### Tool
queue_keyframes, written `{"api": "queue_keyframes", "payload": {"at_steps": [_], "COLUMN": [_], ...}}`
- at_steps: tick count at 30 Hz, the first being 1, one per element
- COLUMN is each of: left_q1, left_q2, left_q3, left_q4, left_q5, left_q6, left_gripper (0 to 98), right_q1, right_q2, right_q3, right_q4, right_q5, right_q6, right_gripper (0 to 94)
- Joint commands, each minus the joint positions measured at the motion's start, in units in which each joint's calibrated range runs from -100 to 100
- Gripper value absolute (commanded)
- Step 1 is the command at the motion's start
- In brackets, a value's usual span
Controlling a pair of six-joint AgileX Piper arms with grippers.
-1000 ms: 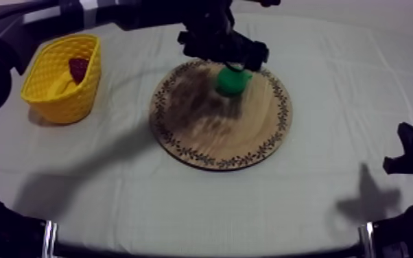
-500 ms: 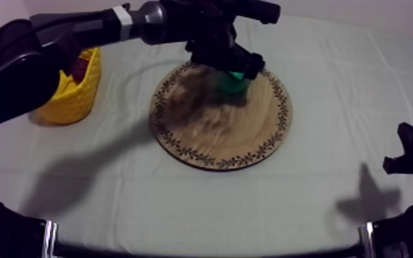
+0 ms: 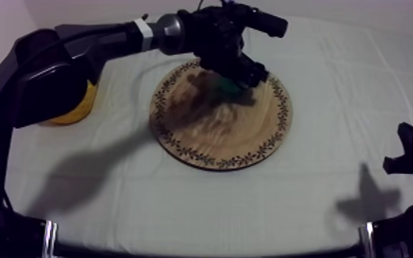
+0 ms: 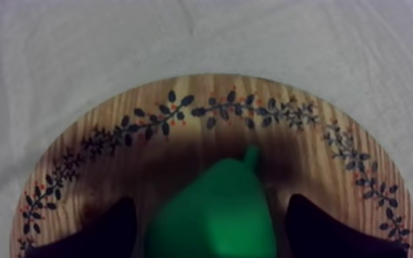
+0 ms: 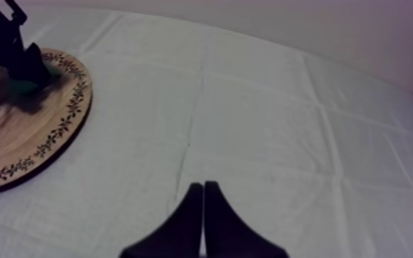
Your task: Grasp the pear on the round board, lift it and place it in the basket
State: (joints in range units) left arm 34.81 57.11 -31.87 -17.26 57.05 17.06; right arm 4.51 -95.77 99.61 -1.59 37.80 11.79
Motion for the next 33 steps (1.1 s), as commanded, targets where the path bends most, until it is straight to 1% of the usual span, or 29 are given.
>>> {"api": "queue_keyframes", "payload": {"at_steps": [1, 6, 13, 18, 22, 27, 33], "left_q1": [0.0, 0.1, 0.2, 0.0, -0.6, -1.8, -4.0], "left_q2": [0.3, 1.2, 1.5, 0.0, -3.0, -10.3, -22.5], "left_q3": [-0.4, -1.0, -0.7, 0.5, 2.4, 6.7, 16.6], "left_q4": [-0.07, -0.25, -0.92, -0.83, -0.32, 0.91, 1.74], "left_q5": [0.5, 1.8, 2.4, 2.4, 1.7, 1.4, 1.7], "left_q6": [-0.1, -0.3, -0.2, -0.3, -0.6, -1.7, -3.0], "left_gripper": [76.1, 73.0, 59.0, 53.0, 50.4, 48.3, 47.8], "right_q1": [0.0, 0.0, 0.0, 0.0, 0.0, 0.0, 0.0], "right_q2": [0.0, 0.0, 0.0, 0.0, 0.0, 0.0, 0.0], "right_q3": [0.1, 0.1, 0.1, 0.1, 0.1, 0.1, 0.1], "right_q4": [0.0, 0.0, 0.0, 0.0, 0.0, 0.0, 0.0], "right_q5": [0.0, 0.0, 0.0, 0.0, 0.0, 0.0, 0.0], "right_q6": [0.0, 0.0, 0.0, 0.0, 0.0, 0.0, 0.0], "right_gripper": [0.5, 0.5, 0.5, 0.5, 0.5, 0.5, 0.5]}}
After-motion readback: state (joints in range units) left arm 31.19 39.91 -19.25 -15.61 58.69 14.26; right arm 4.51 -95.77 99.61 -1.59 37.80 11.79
